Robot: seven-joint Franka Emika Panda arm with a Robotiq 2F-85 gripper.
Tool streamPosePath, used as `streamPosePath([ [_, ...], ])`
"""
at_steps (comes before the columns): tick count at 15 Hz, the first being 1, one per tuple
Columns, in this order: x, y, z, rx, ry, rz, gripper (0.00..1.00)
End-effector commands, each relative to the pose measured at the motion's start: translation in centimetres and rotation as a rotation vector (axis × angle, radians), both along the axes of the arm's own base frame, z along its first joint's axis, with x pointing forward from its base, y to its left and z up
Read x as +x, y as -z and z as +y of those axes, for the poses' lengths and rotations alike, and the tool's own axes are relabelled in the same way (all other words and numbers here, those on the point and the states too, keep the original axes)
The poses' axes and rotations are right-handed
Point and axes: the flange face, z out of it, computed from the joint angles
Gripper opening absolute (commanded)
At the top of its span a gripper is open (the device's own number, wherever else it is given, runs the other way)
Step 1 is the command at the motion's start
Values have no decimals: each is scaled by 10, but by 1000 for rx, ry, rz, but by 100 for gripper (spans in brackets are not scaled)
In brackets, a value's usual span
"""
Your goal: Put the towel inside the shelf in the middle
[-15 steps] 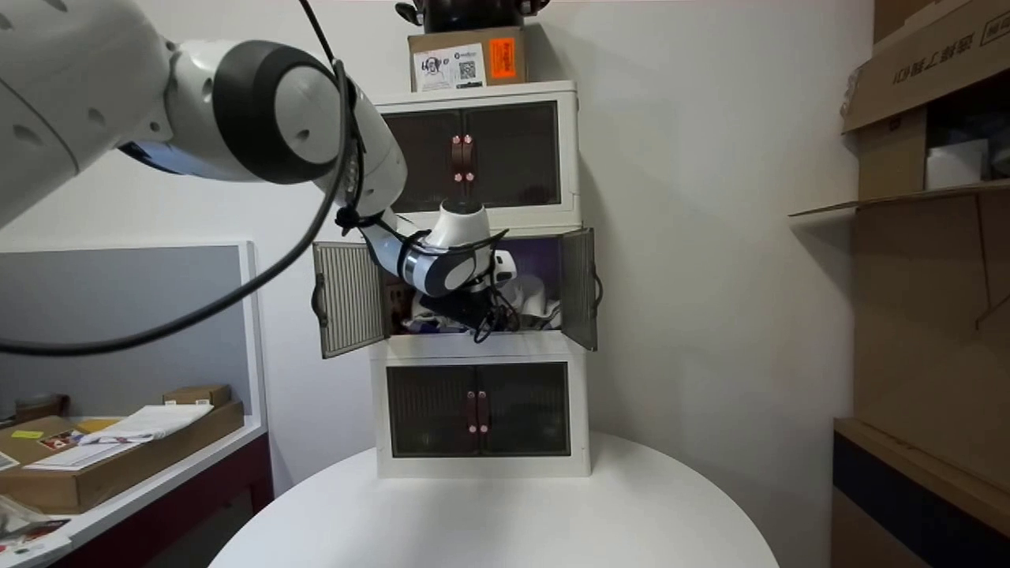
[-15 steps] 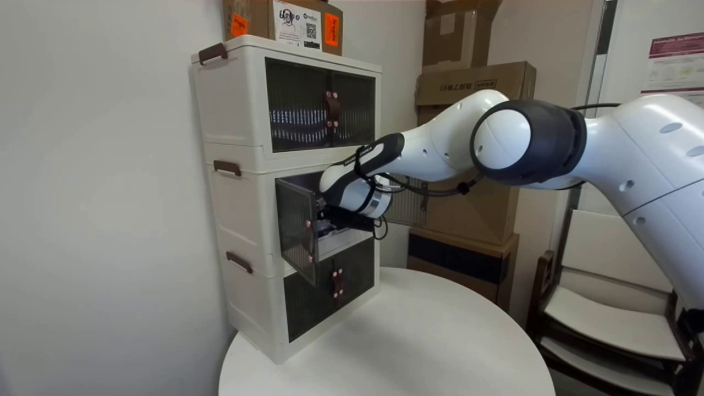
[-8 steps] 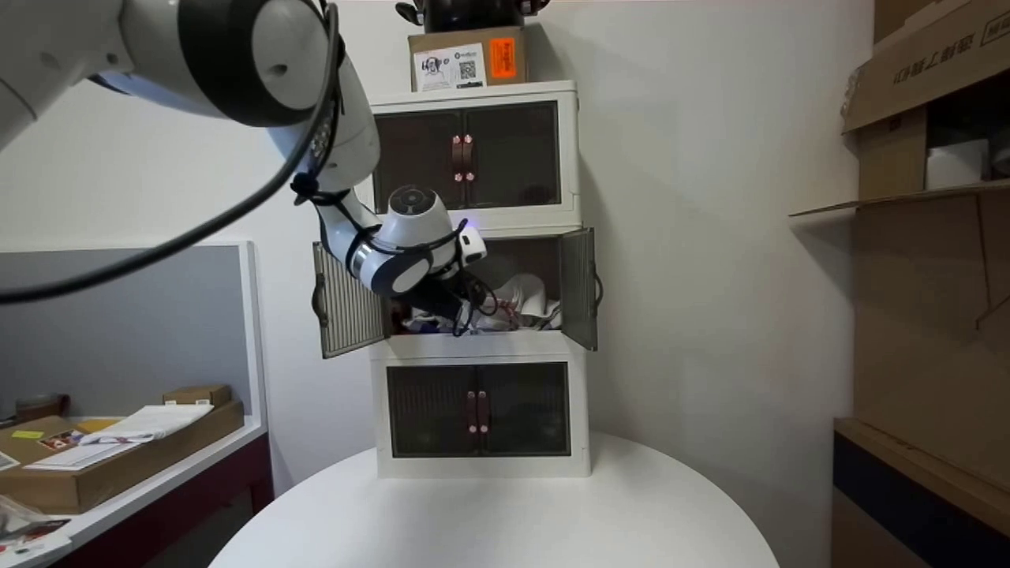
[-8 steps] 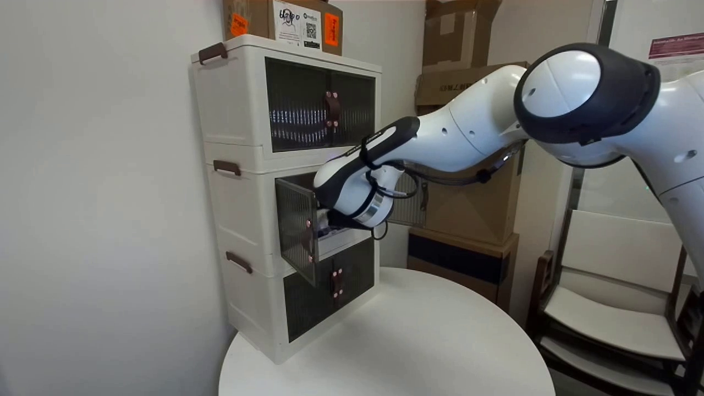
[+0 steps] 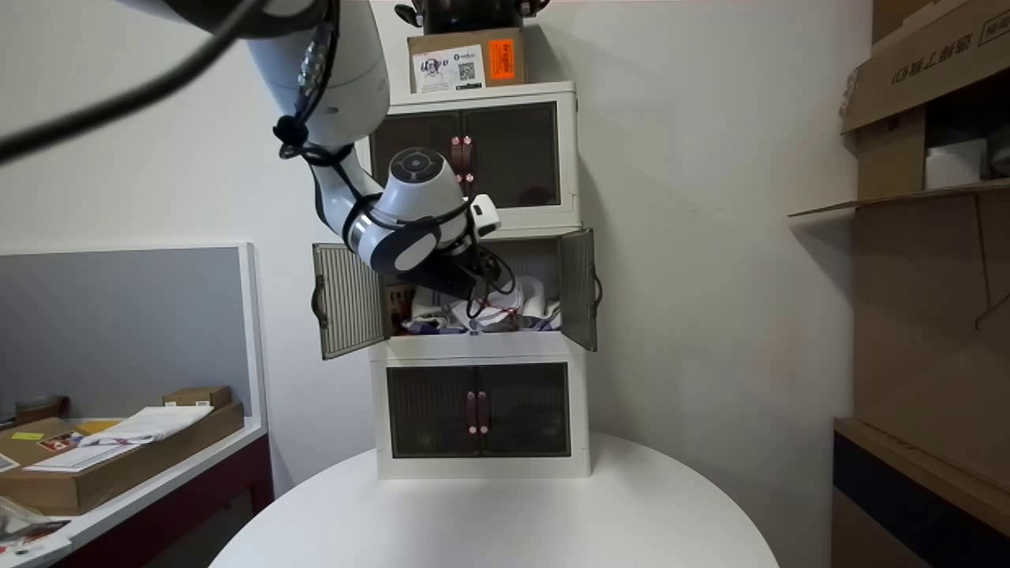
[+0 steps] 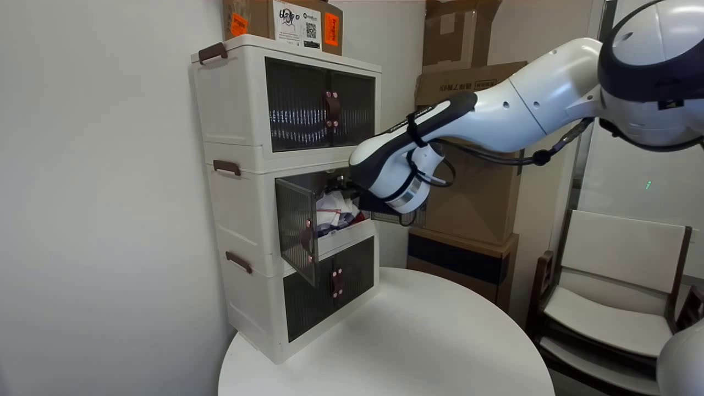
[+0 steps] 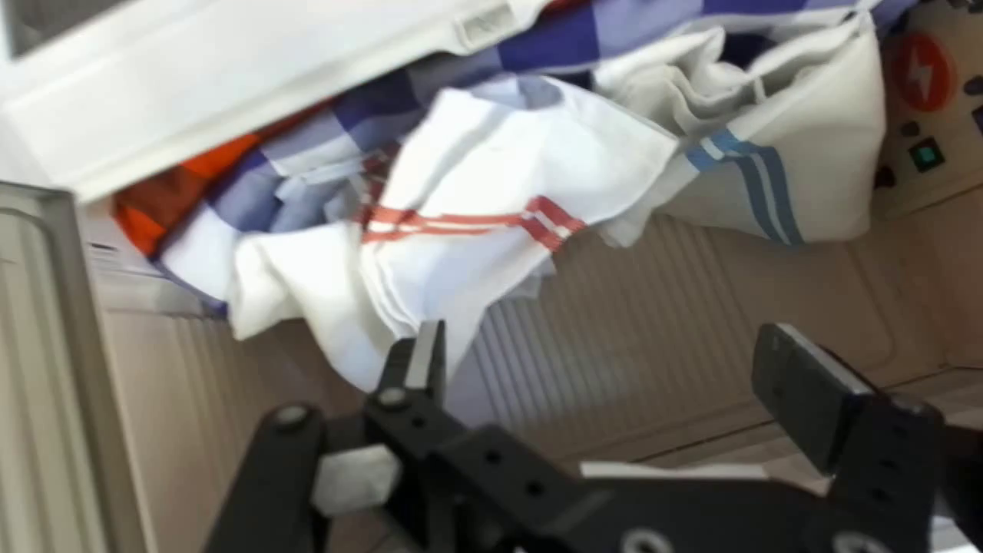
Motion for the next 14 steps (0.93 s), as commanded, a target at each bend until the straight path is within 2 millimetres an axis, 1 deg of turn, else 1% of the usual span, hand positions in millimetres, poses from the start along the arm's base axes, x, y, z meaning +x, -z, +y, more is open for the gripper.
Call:
streamPosePath([
  [1, -32, 1, -39, 28, 32, 203, 100],
  [4, -45, 5, -54, 72, -26, 375, 100],
  [6, -60, 1, -58, 33, -57, 494, 100],
  [8, -74, -15, -63, -27, -66, 563, 100],
  [9, -79, -20, -65, -76, -53, 600, 100],
  [10, -84, -30, -66, -115, -55, 623, 100],
  [11, -88, -41, -64, -158, -47, 634, 100],
  [12, -96, -66, -60, -187, -48, 614, 100],
  [14, -108, -84, -53, -273, -42, 623, 100],
])
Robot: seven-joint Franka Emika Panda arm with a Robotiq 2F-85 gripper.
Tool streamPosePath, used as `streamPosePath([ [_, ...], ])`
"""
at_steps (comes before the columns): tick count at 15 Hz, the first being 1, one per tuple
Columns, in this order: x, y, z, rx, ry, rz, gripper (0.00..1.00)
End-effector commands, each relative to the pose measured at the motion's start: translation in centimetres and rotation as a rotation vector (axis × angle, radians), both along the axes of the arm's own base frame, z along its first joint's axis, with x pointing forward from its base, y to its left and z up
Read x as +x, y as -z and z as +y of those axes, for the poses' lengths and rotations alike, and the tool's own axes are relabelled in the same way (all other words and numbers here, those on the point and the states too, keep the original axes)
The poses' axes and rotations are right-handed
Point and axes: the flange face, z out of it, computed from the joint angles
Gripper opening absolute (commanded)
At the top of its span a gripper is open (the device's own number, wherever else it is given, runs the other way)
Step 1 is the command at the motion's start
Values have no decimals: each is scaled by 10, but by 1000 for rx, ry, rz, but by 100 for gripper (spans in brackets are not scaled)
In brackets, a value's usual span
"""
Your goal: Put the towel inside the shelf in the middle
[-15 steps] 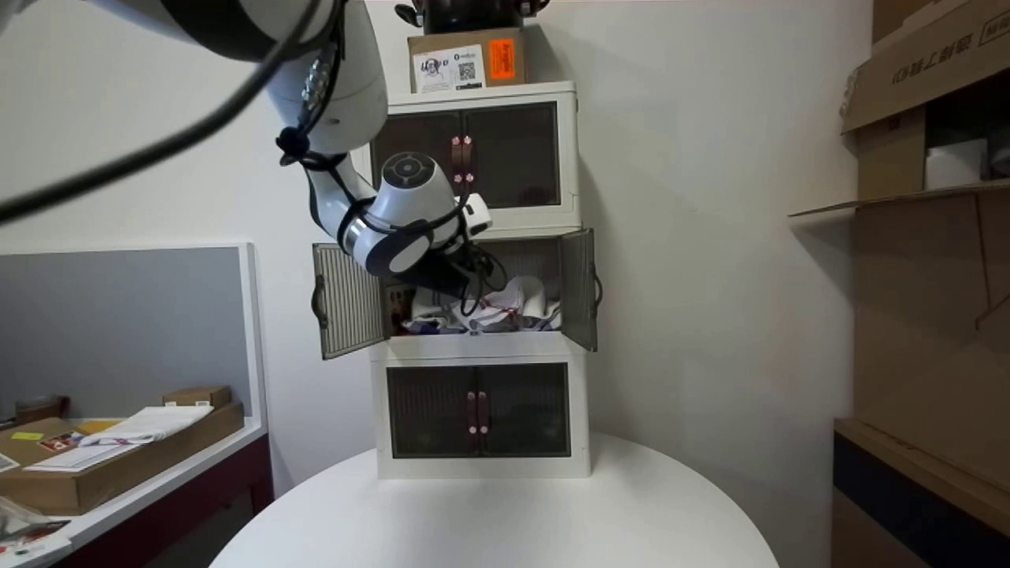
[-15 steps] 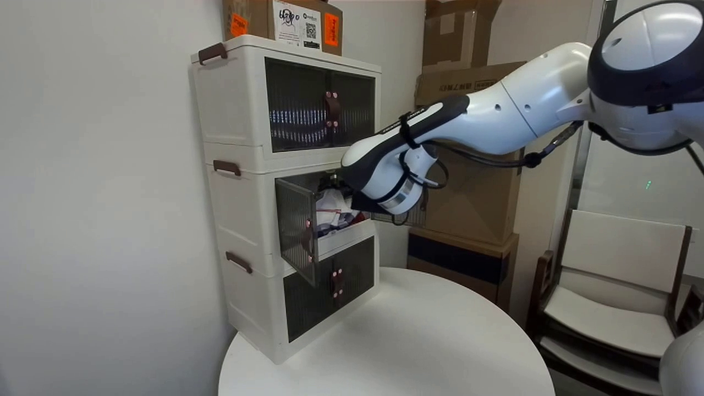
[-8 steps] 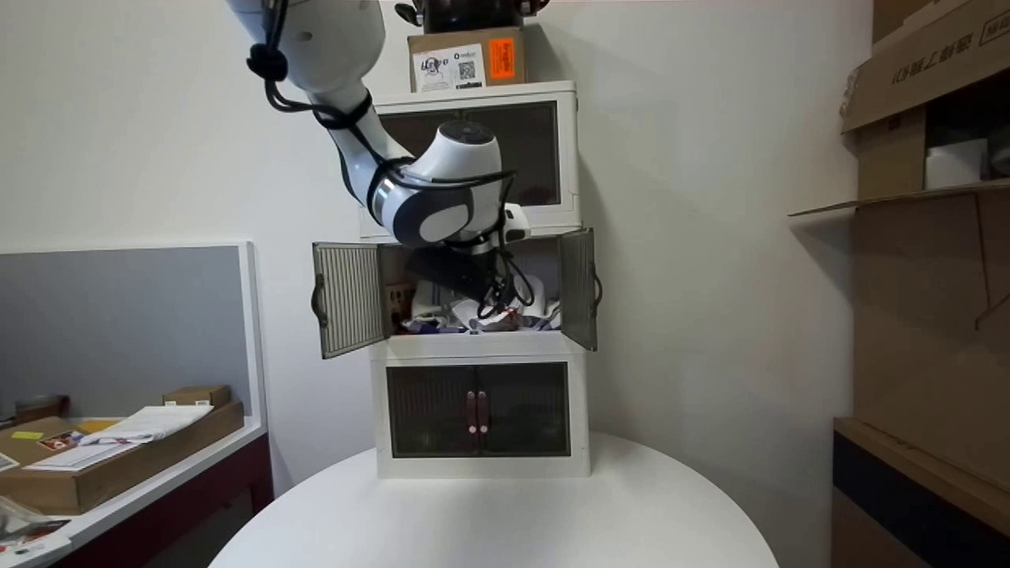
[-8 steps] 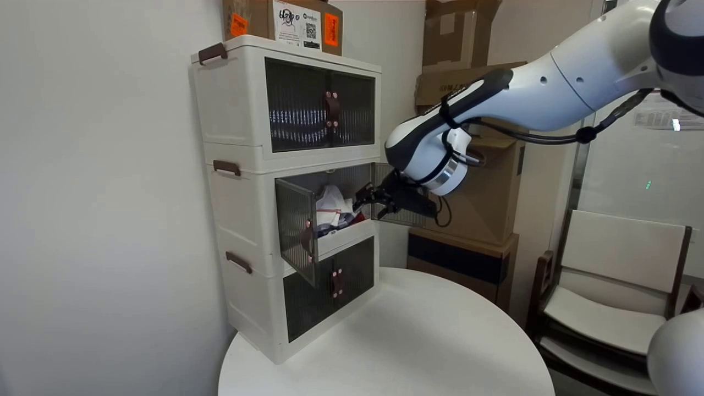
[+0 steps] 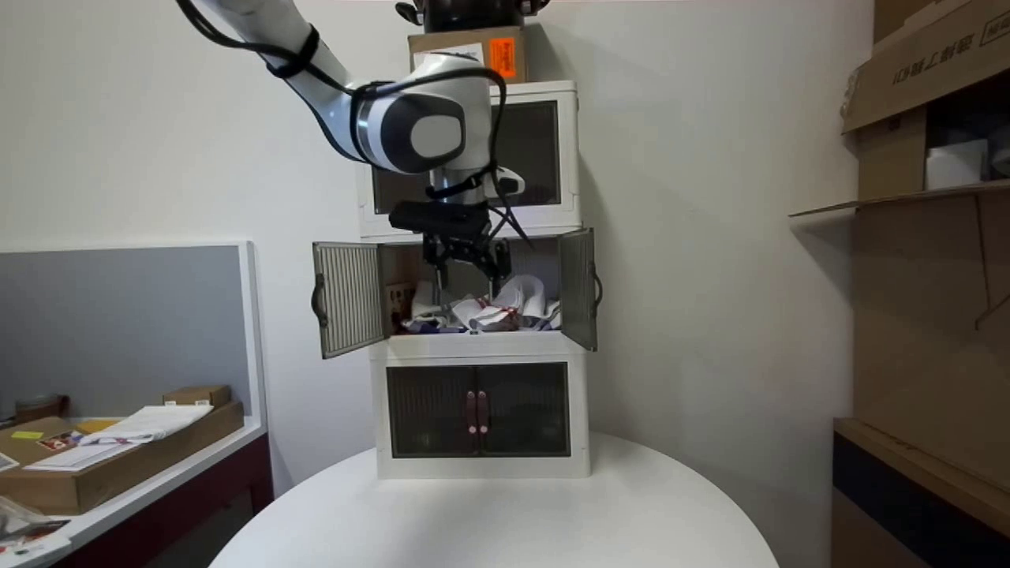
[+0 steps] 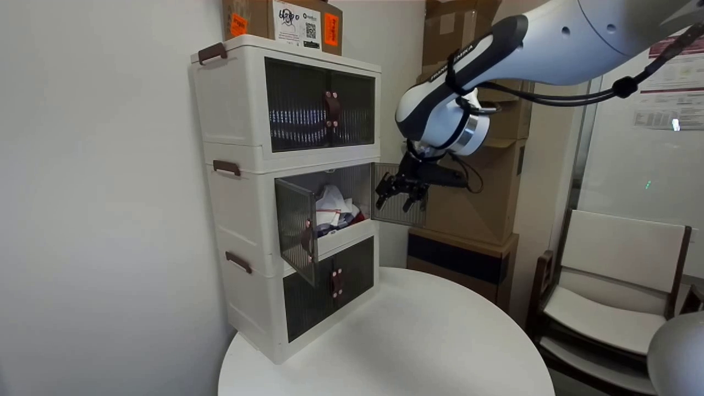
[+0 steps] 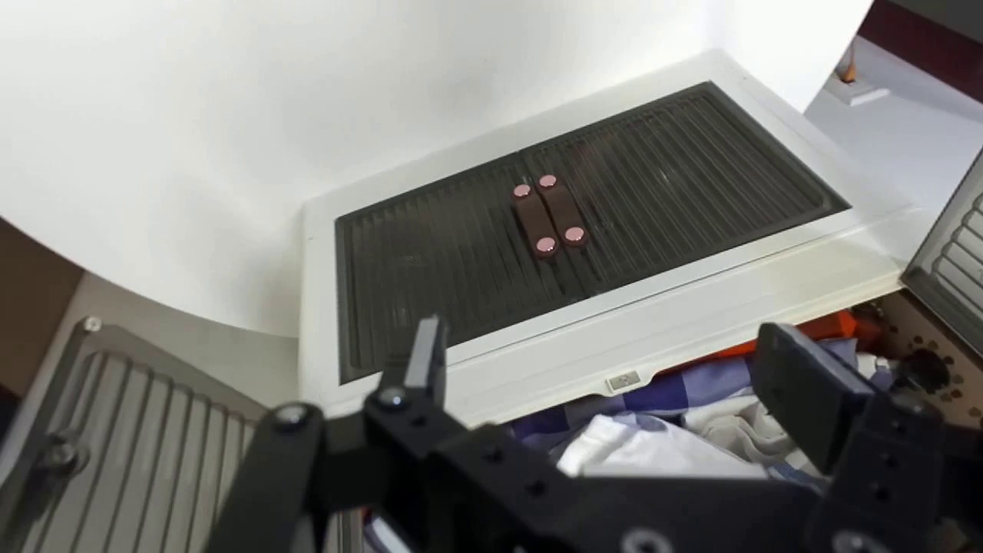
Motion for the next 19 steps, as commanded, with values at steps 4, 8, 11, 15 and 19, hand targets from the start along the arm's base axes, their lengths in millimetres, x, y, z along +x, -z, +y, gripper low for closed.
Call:
streamPosePath([
  [4, -53, -63, 29, -322, -109, 51, 100],
  [8, -80, -67, 40, -434, -301, 137, 100],
  [11, -72, -65, 44, -412, -307, 130, 100],
  [15, -76, -64, 49, -416, -340, 131, 100],
  [19, -76, -64, 47, -417, -343, 132, 100],
])
